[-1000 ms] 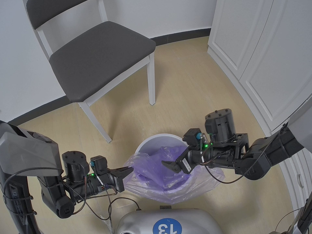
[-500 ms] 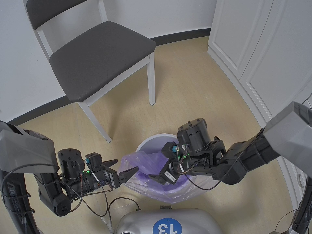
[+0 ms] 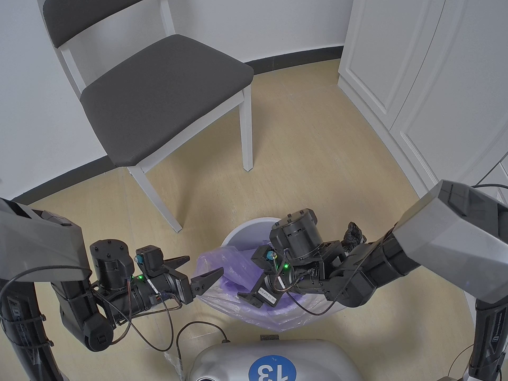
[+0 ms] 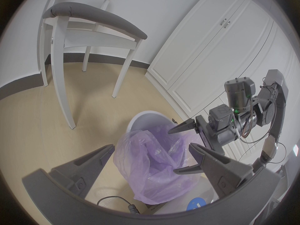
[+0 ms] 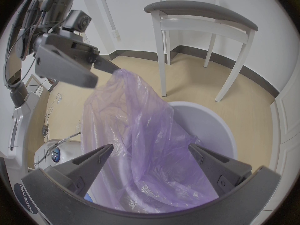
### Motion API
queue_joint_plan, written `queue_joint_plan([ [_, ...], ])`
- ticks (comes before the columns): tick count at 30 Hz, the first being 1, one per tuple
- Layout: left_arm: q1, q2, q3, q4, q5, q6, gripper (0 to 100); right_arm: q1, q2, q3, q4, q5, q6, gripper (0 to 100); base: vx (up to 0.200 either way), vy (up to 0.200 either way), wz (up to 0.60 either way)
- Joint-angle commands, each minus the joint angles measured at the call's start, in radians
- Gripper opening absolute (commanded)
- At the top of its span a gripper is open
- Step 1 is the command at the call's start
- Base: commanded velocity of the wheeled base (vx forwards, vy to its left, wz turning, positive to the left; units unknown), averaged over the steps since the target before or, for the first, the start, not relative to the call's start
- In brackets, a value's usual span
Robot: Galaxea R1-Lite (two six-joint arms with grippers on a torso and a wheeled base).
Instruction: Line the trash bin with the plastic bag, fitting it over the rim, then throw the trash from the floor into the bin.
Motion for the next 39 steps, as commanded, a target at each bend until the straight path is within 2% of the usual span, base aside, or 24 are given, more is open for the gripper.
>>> queue_joint_plan([
  [1,0.001,-0.004,0.0,-0.018,0.0,0.0,100,0.0,0.034,-0.007,0.0,0.0,0.004,100,0.0,0.0,0.0],
  [8,0.001,-0.003,-0.003,-0.018,0.0,0.0,100,0.003,0.054,0.008,-0.002,0.0,-0.002,100,0.0,0.0,0.0],
  [9,0.001,-0.004,-0.003,-0.018,0.0,0.0,100,0.003,0.052,0.01,-0.003,0.0,-0.001,0,0.0,0.0,0.0],
  [24,0.013,-0.036,0.0,-0.018,0.0,0.0,100,-0.08,-0.061,-0.096,0.011,-0.006,-0.004,0,0.0,0.0,0.0],
  [39,0.021,-0.029,-0.003,-0.018,0.0,0.0,100,-0.143,0.026,-0.314,0.009,-0.038,-0.004,0,0.0,0.0,0.0],
])
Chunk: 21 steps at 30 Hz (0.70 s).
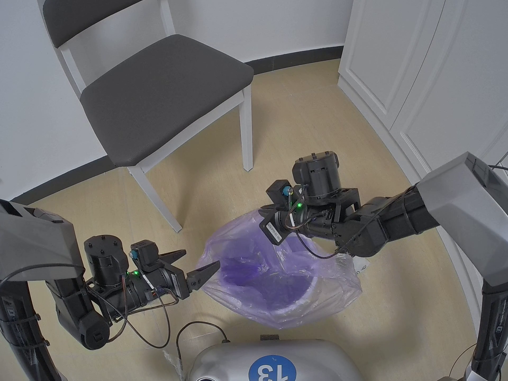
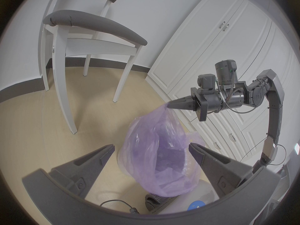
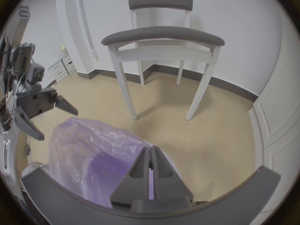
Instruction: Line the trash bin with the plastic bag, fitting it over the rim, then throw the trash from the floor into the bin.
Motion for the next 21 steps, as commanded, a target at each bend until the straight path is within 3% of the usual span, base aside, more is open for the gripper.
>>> queue_joint_plan([
  [1,0.009,0.003,-0.005,-0.018,0.0,-0.001,100,-0.021,0.056,-0.076,0.002,-0.01,-0.002,0,0.0,0.0,0.0],
  [21,0.025,-0.002,-0.005,-0.018,0.0,-0.001,100,-0.084,0.191,-0.332,0.004,-0.058,-0.091,0,0.0,0.0,0.0],
])
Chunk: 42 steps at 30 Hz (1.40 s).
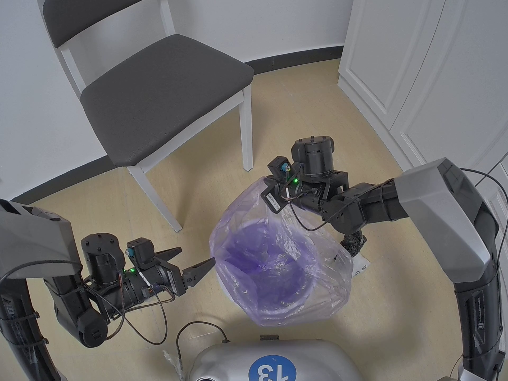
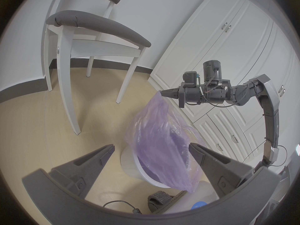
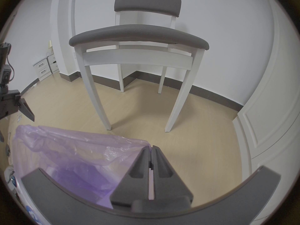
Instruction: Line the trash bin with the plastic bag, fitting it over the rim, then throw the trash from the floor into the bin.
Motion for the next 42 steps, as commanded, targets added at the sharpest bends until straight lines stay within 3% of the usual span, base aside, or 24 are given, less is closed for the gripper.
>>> queue_joint_plan([
  [1,0.001,0.001,0.002,-0.018,0.0,0.0,100,-0.006,0.018,-0.02,0.004,-0.001,-0.003,0,0.0,0.0,0.0],
  [11,0.003,0.004,-0.001,-0.018,0.0,0.0,100,0.006,0.041,-0.02,-0.007,0.002,-0.012,0,0.0,0.0,0.0],
  [12,0.003,0.004,-0.001,-0.018,0.0,0.0,100,0.006,0.041,-0.02,-0.007,0.002,-0.012,100,0.0,0.0,0.0],
  [21,0.007,0.025,-0.007,-0.018,0.012,0.009,100,0.024,-0.044,0.047,-0.008,0.005,0.029,100,0.0,0.0,0.0],
  [29,-0.019,0.122,-0.029,-0.018,0.106,0.121,100,0.027,-0.214,0.271,-0.011,0.002,0.037,100,0.0,0.0,0.0],
  [34,-0.011,0.1,-0.035,-0.018,0.138,0.124,100,0.138,-0.363,0.579,-0.076,0.031,0.073,100,0.0,0.0,0.0],
  [36,-0.008,0.093,-0.034,-0.018,0.137,0.123,100,0.156,-0.364,0.598,-0.086,0.035,0.089,100,0.0,0.0,0.0],
  [37,0.001,0.067,-0.026,-0.018,0.131,0.123,100,0.228,-0.361,0.632,-0.105,0.038,0.149,100,0.0,0.0,0.0],
  [42,0.001,0.027,-0.018,-0.018,0.131,0.123,100,0.314,-0.314,0.63,-0.1,0.033,0.199,100,0.0,0.0,0.0],
])
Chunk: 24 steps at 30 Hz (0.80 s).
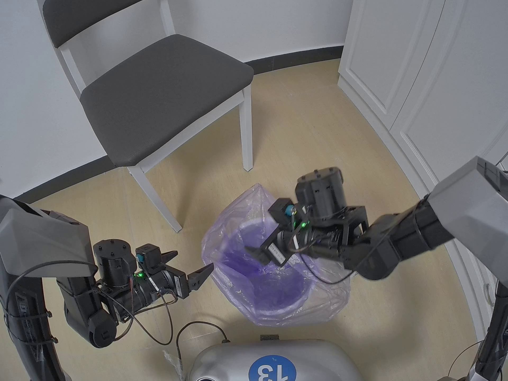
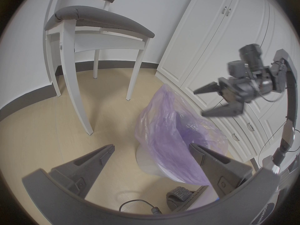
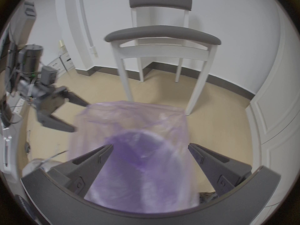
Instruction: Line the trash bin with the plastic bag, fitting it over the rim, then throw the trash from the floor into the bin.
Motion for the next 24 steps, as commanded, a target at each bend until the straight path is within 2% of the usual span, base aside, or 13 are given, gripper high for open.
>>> queue_joint_plan([
  [1,0.009,-0.061,0.011,-0.018,0.006,0.006,100,0.14,-0.025,0.07,-0.021,0.004,0.065,100,0.0,0.0,0.0],
  [7,0.016,-0.101,0.015,-0.018,0.006,0.004,100,0.172,0.035,0.054,-0.012,-0.002,0.076,100,0.0,0.0,0.0],
  [13,0.047,-0.132,0.015,-0.018,-0.009,0.004,100,0.169,0.09,0.047,0.005,-0.003,0.074,100,0.0,0.0,0.0],
  [23,0.052,-0.153,0.016,-0.018,-0.016,0.006,100,0.16,0.153,0.008,0.006,-0.005,0.068,100,0.0,0.0,0.0],
  [24,0.052,-0.156,0.016,-0.018,-0.016,0.006,100,0.158,0.161,0.003,0.006,-0.005,0.065,0,0.0,0.0,0.0],
])
